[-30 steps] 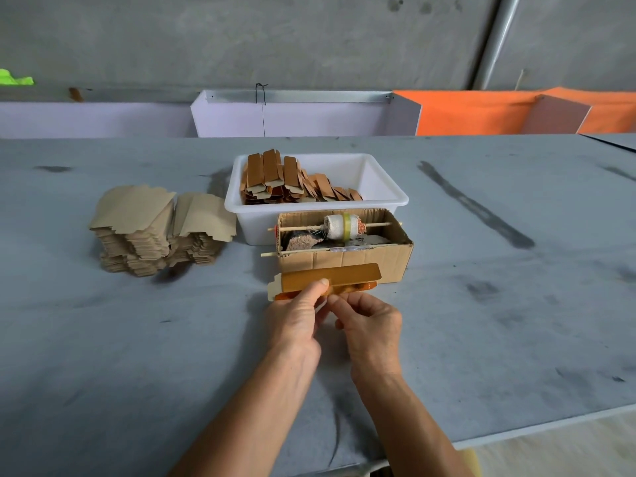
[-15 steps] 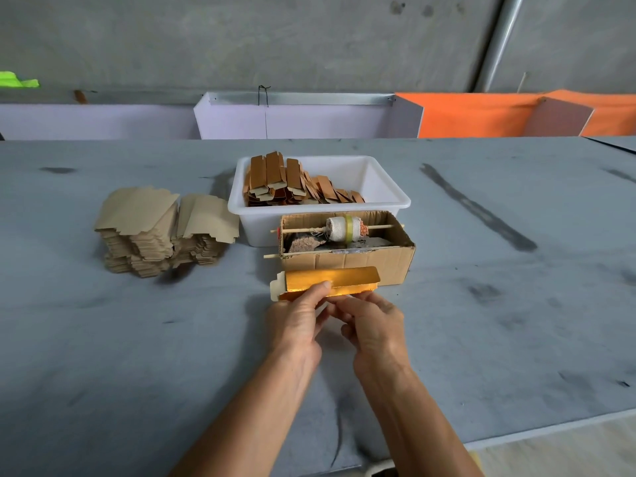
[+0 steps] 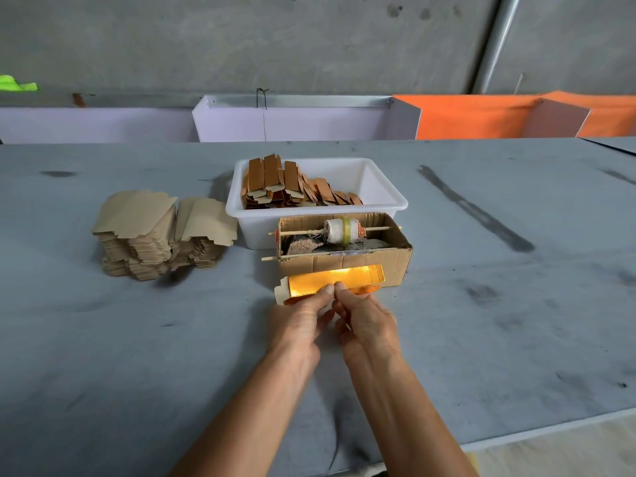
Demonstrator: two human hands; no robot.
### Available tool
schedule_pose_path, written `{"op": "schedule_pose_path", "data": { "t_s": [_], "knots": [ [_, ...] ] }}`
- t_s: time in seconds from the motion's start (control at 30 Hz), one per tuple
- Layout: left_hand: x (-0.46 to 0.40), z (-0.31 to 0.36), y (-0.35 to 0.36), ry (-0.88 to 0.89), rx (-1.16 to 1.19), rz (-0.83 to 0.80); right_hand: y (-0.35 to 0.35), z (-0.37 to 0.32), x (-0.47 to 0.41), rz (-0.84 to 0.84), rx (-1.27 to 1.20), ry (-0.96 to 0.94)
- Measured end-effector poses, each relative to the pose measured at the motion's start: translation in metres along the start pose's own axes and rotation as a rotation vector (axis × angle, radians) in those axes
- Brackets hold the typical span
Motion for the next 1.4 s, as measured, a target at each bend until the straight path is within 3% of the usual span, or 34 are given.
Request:
{"op": "schedule_pose_path", "data": {
  "t_s": [0.3,0.53,0.83,1.13,1.4],
  "knots": [
    [0.001,0.007,-0.004,0.048,0.014,0.034,-0.003,0.003,0.001,0.013,-0.076,0.004],
    [0.006,0.010,-0.007,0.115,-0.071,0.064,-0.006,0.000,-0.002,0.070,-0.003,-0.011],
    [0.007,0.013,-0.006,0.061,0.040,0.039,0.002,0.001,0.000,-0.084,-0.132,0.119],
    [0.016,0.010,-0.008,0.071,-0.024,0.000,-0.018,-0.015,-0.005,0.064,0.031,-0.032],
    [0.023,0.022,-0.016,0.147,-0.006,0.062,-0.016,-0.021,-0.004,-0.031,0.065,-0.032]
  ]
}}
Point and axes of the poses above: each hand's wrist, its own x-axis away from the middle knuckle, its own y-axis out of the palm, z = x × y, the point moved 8 cm from there along -x, towards the middle knuckle, and after that the axes turned 10 degrees about -y, right-handed, at the moved point
